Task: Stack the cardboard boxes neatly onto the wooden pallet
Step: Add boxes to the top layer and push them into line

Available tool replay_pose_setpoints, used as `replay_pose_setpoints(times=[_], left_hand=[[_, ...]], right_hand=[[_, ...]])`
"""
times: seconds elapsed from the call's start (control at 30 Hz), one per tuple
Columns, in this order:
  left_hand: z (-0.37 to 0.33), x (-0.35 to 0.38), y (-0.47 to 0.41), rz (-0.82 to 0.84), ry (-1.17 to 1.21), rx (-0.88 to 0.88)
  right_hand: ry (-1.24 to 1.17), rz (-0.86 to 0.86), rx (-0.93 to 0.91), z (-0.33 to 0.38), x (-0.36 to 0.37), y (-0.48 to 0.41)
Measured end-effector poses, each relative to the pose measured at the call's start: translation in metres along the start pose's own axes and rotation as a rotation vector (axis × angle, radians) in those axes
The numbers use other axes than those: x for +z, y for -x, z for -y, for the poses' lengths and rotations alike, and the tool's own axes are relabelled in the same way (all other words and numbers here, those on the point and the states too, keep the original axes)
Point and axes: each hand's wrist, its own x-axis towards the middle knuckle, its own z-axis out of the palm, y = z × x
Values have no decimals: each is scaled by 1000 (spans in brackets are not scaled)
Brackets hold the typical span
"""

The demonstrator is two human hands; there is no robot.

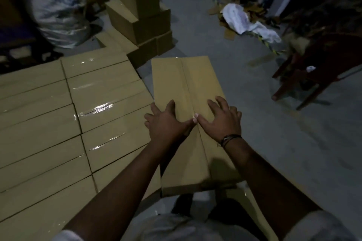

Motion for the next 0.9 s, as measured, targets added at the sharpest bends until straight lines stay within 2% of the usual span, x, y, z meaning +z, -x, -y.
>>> replay_pose_setpoints(times=[0.27,0.5,0.73,0.9], left_hand=[[2,5,-68,-220,78,-323],[-9,7,-92,-439,185,-728],[-64,29,-81,-750,305,-1049],[-85,60,-57,-846,410,-1247]], right_hand=[[-15,86,-374,39,26,-127],[-78,242,-816,91,54,-208],[-159,299,-1219,111,40,-242],[-185,334,-1469,112,49,-226]])
